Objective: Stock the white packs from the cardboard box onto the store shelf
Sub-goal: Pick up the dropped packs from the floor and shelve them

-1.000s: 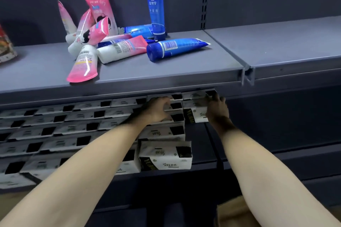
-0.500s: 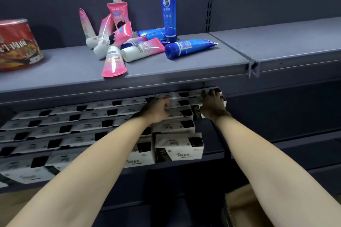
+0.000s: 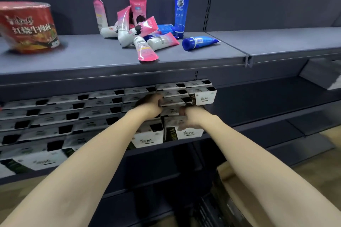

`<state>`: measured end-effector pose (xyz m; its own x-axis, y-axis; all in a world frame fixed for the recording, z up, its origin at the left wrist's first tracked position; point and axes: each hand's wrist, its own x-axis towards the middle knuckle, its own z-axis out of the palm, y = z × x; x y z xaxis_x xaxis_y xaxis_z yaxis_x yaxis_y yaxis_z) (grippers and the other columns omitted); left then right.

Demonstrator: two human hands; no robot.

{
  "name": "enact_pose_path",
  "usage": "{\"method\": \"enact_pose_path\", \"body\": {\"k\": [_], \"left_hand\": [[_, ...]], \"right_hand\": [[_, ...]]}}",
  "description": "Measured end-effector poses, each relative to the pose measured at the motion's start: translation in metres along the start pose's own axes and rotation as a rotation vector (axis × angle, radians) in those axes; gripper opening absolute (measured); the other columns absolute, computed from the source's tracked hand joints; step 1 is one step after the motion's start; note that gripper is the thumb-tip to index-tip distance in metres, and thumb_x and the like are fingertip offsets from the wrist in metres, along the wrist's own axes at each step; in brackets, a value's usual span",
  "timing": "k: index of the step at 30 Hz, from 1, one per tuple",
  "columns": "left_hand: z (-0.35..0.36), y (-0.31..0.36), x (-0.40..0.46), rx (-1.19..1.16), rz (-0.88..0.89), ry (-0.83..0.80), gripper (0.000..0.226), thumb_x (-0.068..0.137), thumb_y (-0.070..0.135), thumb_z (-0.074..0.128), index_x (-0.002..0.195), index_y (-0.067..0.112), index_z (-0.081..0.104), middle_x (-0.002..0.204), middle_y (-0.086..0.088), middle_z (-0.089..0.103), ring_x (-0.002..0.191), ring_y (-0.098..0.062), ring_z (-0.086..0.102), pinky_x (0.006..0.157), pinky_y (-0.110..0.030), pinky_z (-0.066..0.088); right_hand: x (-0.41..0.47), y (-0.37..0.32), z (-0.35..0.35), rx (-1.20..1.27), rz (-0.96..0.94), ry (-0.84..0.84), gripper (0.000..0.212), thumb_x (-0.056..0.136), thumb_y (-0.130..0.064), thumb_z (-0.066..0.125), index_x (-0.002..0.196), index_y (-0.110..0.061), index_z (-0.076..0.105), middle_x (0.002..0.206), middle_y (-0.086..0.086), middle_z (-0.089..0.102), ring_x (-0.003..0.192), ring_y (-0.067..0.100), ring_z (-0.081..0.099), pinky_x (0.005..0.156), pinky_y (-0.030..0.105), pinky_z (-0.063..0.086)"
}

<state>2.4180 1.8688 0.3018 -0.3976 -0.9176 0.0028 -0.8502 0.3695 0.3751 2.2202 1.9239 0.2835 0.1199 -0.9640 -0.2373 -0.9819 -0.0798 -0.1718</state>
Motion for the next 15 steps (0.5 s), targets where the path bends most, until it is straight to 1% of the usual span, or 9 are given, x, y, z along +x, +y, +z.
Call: {"method": "enact_pose_path", "body": {"k": [2,3,5,7,8,9,11,13,15], "left_hand": [[-0.001,-0.003,-0.011,-0.003,-0.018,0.006,0.008,0.093,0.024,0.056,0.101,0.023,0.056,0.098,-0.002,0.058,0.086,-0.024,0.057,0.072,-0.033,0.048],[-0.001,-0.004,-0.018,-0.010,-0.019,0.006,0.009,0.093,0.025,0.055,0.102,0.023,0.056,0.096,-0.002,0.059,0.084,-0.023,0.057,0.068,-0.032,0.046],[0.000,-0.007,-0.031,-0.038,-0.007,-0.004,0.010,0.094,0.024,0.052,0.103,0.020,0.056,0.096,-0.005,0.061,0.082,-0.024,0.058,0.066,-0.034,0.046],[-0.001,-0.009,-0.044,-0.055,-0.004,-0.026,0.013,0.095,0.024,0.052,0.106,0.016,0.056,0.099,-0.005,0.062,0.086,-0.025,0.059,0.067,-0.034,0.046],[-0.003,-0.011,-0.051,-0.056,-0.013,-0.044,0.014,0.096,0.024,0.053,0.106,0.016,0.057,0.100,-0.005,0.062,0.088,-0.025,0.059,0.067,-0.034,0.045],[-0.005,-0.012,-0.057,-0.059,-0.025,-0.072,0.015,0.096,0.026,0.054,0.106,0.015,0.057,0.101,-0.005,0.062,0.089,-0.025,0.060,0.067,-0.034,0.045],[-0.009,-0.018,-0.065,-0.070,-0.053,-0.160,0.019,0.095,0.028,0.057,0.107,0.014,0.059,0.102,-0.006,0.063,0.088,-0.024,0.061,0.069,-0.035,0.048],[-0.012,-0.024,-0.072,-0.107,-0.073,-0.272,0.018,0.094,0.029,0.060,0.102,0.013,0.061,0.092,-0.009,0.067,0.073,-0.019,0.061,0.061,-0.032,0.049],[-0.013,-0.027,-0.079,-0.164,-0.084,-0.391,0.020,0.094,0.029,0.060,0.097,0.009,0.064,0.085,-0.014,0.072,0.059,-0.017,0.061,0.051,-0.028,0.045]], "right_hand": [[-0.003,-0.007,0.012,-0.101,0.037,0.010,0.068,0.077,-0.039,0.081,0.133,-0.015,0.052,0.120,0.008,0.064,0.105,0.030,0.063,0.077,0.034,0.053],[-0.003,-0.010,0.018,-0.131,0.052,0.028,0.066,0.078,-0.032,0.081,0.134,-0.015,0.050,0.124,0.011,0.060,0.106,0.033,0.063,0.074,0.034,0.052],[-0.001,-0.015,0.028,-0.172,0.081,0.076,0.076,0.080,-0.017,0.077,0.146,-0.020,0.040,0.140,0.016,0.044,0.107,0.037,0.062,0.073,0.038,0.054],[0.001,-0.018,0.036,-0.204,0.088,0.098,0.088,0.081,-0.009,0.071,0.156,-0.029,0.027,0.152,0.016,0.029,0.105,0.039,0.063,0.077,0.043,0.058],[0.003,-0.020,0.040,-0.211,0.080,0.115,0.089,0.083,-0.007,0.069,0.157,-0.030,0.025,0.155,0.016,0.026,0.105,0.038,0.064,0.076,0.043,0.058],[0.004,-0.022,0.043,-0.219,0.068,0.139,0.085,0.085,-0.007,0.067,0.157,-0.028,0.026,0.155,0.015,0.026,0.105,0.037,0.064,0.074,0.041,0.058],[0.008,-0.023,0.046,-0.238,0.039,0.185,0.074,0.087,-0.009,0.065,0.153,-0.024,0.035,0.155,0.013,0.029,0.107,0.036,0.063,0.070,0.038,0.054],[0.012,-0.022,0.048,-0.230,0.005,0.215,0.073,0.086,-0.008,0.067,0.150,-0.027,0.039,0.156,0.009,0.028,0.119,0.037,0.058,0.074,0.039,0.054],[0.014,-0.022,0.049,-0.232,-0.022,0.233,0.077,0.086,-0.006,0.068,0.150,-0.032,0.036,0.157,0.008,0.026,0.132,0.037,0.049,0.081,0.040,0.055]]}}
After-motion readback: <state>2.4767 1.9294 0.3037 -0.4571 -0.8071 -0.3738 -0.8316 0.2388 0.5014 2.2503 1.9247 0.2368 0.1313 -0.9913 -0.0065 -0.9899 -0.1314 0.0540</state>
